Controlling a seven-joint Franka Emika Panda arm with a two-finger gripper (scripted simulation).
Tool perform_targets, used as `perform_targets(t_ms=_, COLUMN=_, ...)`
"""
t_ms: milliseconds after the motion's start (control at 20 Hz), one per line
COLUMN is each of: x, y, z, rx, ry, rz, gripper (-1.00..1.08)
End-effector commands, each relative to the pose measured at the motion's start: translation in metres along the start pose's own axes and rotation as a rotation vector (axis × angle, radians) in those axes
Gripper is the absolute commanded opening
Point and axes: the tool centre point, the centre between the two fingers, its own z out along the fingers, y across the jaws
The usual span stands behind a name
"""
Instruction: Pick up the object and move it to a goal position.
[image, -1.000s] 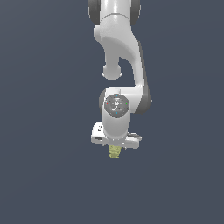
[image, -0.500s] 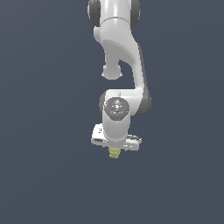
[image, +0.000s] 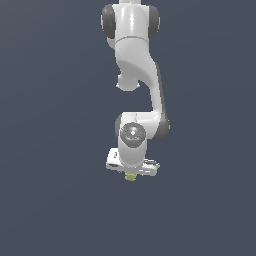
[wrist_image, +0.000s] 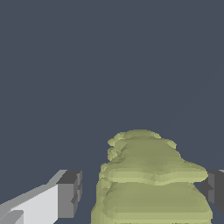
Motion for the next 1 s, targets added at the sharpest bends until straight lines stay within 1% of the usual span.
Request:
perform_targets(t_ms=0, x=0.0010, y=-0.0003, z=0.0041, rx=0.000, ry=0.002, rz=0.000, gripper=1.00)
perform_targets(t_ms=150, x=0.0020, y=-0.0004, z=0.0026, rx=0.000, ry=0.002, rz=0.000, gripper=1.00)
perform_targets(t_ms=200, x=0.0020, y=-0.0004, z=0.0026, rx=0.000, ry=0.002, rz=0.000, gripper=-1.00)
perform_targets(t_ms=950, x=-0.0003, y=0.0003, z=-0.0017, rx=0.000, ry=0.002, rz=0.000, gripper=-1.00)
